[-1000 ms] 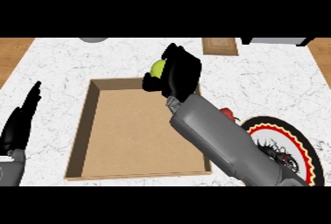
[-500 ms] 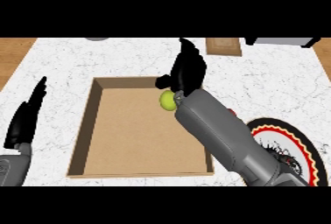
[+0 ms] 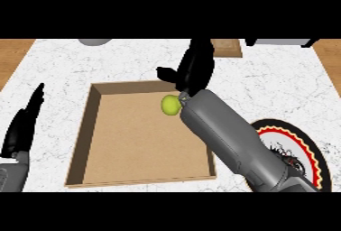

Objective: Pick the pear from the plate and place it in the cardboard box

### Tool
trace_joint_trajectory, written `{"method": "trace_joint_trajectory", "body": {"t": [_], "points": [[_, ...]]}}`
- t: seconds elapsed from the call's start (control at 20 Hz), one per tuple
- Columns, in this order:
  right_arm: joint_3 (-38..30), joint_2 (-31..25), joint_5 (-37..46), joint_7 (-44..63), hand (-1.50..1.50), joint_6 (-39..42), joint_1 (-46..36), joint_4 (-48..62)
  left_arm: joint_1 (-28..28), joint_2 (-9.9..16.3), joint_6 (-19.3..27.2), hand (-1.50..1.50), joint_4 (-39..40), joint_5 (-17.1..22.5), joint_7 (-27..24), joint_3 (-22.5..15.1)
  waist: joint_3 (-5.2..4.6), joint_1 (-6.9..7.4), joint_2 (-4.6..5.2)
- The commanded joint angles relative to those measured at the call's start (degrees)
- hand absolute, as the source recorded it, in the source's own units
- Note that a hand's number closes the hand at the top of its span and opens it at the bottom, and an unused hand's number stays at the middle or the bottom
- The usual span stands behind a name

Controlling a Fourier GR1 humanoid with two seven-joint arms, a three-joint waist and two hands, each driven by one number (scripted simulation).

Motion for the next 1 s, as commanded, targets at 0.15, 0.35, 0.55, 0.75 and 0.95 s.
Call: {"method": "trace_joint_trajectory", "body": {"t": [0.15, 0.35, 0.55, 0.75, 0.95], "points": [[-1.8, 0.4, 7.4, 9.2, -1.5, -8.9, 5.4, -11.2, 1.5, -0.1, 1.0, 0.0, 0.0, 0.1, 0.2, 1.6, 0.0, -2.86, -0.79], [-4.1, 0.1, 13.3, 7.9, -1.5, -4.9, 15.8, -23.6, 4.7, -0.5, 1.4, 0.0, -2.0, 0.1, 1.1, 1.8, 0.04, -4.4, -1.27], [-2.1, 0.4, 19.1, 8.8, -1.5, -1.2, 28.7, -35.5, 7.0, 1.7, 0.1, 0.0, -0.8, 1.4, -1.2, 4.3, -0.01, -6.14, -1.82], [-1.5, -2.8, 21.8, 7.5, -1.5, 2.8, 42.2, -50.5, 7.6, -0.8, 2.3, 0.0, -1.2, 0.4, -2.4, 3.5, 0.0, -6.3, -1.41], [4.4, -5.5, 25.4, 6.7, -1.5, 6.9, 56.3, -65.9, 5.9, 0.7, 0.2, 0.0, -1.0, 1.1, -1.5, 3.8, -0.03, -5.98, -1.1]]}}
